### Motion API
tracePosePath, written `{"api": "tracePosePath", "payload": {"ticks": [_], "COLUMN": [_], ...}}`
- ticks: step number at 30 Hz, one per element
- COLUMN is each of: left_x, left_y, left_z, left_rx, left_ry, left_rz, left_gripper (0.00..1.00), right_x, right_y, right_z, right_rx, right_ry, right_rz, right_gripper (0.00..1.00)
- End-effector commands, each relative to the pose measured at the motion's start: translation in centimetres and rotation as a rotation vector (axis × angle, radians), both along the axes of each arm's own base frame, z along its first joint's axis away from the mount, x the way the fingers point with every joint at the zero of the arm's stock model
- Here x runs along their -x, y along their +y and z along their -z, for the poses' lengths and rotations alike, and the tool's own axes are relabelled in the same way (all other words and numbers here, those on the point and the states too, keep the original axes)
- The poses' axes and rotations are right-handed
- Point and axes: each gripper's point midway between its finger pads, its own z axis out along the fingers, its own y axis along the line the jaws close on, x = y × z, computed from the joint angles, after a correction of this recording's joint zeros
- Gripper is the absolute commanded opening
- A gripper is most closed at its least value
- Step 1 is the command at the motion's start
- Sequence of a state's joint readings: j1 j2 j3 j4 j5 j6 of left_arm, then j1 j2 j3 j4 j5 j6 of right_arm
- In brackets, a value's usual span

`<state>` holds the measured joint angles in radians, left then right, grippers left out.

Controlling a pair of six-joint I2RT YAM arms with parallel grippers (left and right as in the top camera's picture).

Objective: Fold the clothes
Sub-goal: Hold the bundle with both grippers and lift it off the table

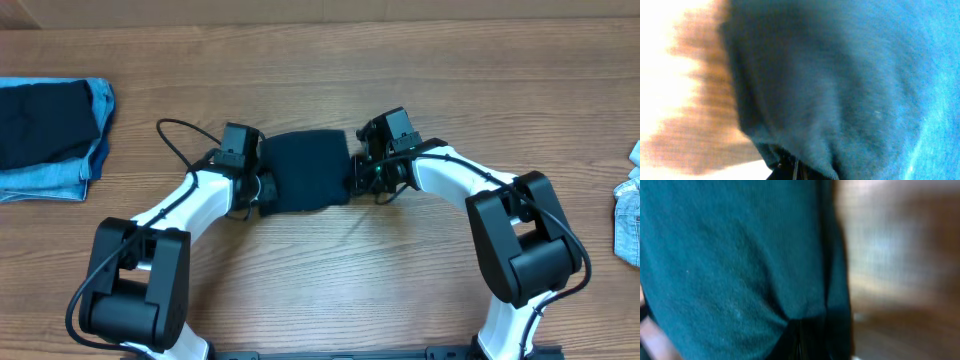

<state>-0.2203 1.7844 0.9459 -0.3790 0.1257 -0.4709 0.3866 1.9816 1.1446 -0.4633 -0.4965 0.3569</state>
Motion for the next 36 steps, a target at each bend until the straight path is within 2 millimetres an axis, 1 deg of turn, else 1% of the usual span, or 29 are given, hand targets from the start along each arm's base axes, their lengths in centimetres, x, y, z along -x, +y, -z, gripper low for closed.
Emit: {"api": "tracePosePath", "payload": {"ticks": [1,4,6,8,9,10,11,12,16,17,18,19,21,23,25,27,30,33,34,36], "left_x": [-1.9,-4.7,-6.2,-7.3,-7.7,-8.0,-8.3,-8.6,-8.9,-8.8,-8.7,-8.3,-7.1,-5.6,-3.6,-2.2,-0.6,1.3,2.1,2.8], "left_y": [1.8,1.6,1.4,1.2,1.3,1.5,1.7,2.3,3.6,3.8,3.9,3.8,3.3,2.5,1.6,0.6,-0.6,-1.6,-2.0,-2.0], "left_z": [1.3,0.0,-0.9,-1.8,-2.2,-2.6,-3.1,-4.5,-8.0,-9.2,-9.9,-10.9,-11.7,-11.6,-10.5,-9.5,-8.0,-6.1,-5.2,-4.0], "left_rx": [-0.025,-0.004,0.01,0.018,0.02,0.018,0.009,-0.015,-0.062,-0.062,-0.062,-0.053,-0.041,-0.019,-0.016,-0.017,-0.026,-0.037,-0.043,-0.059], "left_ry": [-0.038,-0.163,-0.229,-0.274,-0.284,-0.284,-0.278,-0.261,-0.232,-0.221,-0.213,-0.199,-0.159,-0.098,-0.015,0.031,0.078,0.126,0.136,0.144], "left_rz": [-0.041,-0.05,-0.052,-0.054,-0.056,-0.059,-0.051,-0.028,0.012,0.008,0.006,0.011,0.022,0.027,0.035,0.049,0.066,0.085,0.101,0.11], "left_gripper": [0.05,0.06,0.09,0.11,0.11,0.11,0.11,0.12,0.19,0.2,0.2,0.2,0.22,0.23,0.21,0.2,0.19,0.19,0.19,0.19], "right_x": [2.8,4.5,5.9,6.9,7.0,6.9,6.4,5.3,2.9,2.2,1.5,0.7,-0.8,-2.1,-3.5,-4.6,-5.8,-6.8,-7.4,-8.0], "right_y": [1.2,2.9,4.2,5.3,5.4,5.1,4.3,2.5,0.9,0.5,0.1,-0.5,-1.3,-1.6,-2.1,-2.4,-3.0,-3.4,-3.7,-3.9], "right_z": [-1.3,-3.0,-4.2,-5.2,-5.5,-5.6,-5.8,-6.6,-8.7,-8.9,-9.0,-9.1,-9.4,-9.6,-9.4,-8.7,-7.2,-5.2,-4.2,-3.6], "right_rx": [-0.005,-0.01,-0.018,-0.023,-0.004,0.034,0.087,0.163,0.169,0.168,0.166,0.165,0.162,0.148,0.142,0.144,0.148,0.147,0.15,0.148], "right_ry": [0.054,0.068,0.081,0.073,0.065,0.04,0.0,-0.072,-0.219,-0.245,-0.261,-0.285,-0.331,-0.372,-0.403,-0.417,-0.415,-0.399,-0.396,-0.406], "right_rz": [-0.041,-0.059,-0.065,-0.078,-0.064,-0.043,-0.017,0.031,-0.003,-0.009,-0.003,0.0,0.007,0.009,0.022,0.033,0.056,0.07,0.079,0.089], "right_gripper": [0.04,0.04,0.04,0.04,0.04,0.04,0.04,0.04,0.07,0.08,0.08,0.08,0.08,0.09,0.1,0.1,0.11,0.11,0.11,0.11]}}
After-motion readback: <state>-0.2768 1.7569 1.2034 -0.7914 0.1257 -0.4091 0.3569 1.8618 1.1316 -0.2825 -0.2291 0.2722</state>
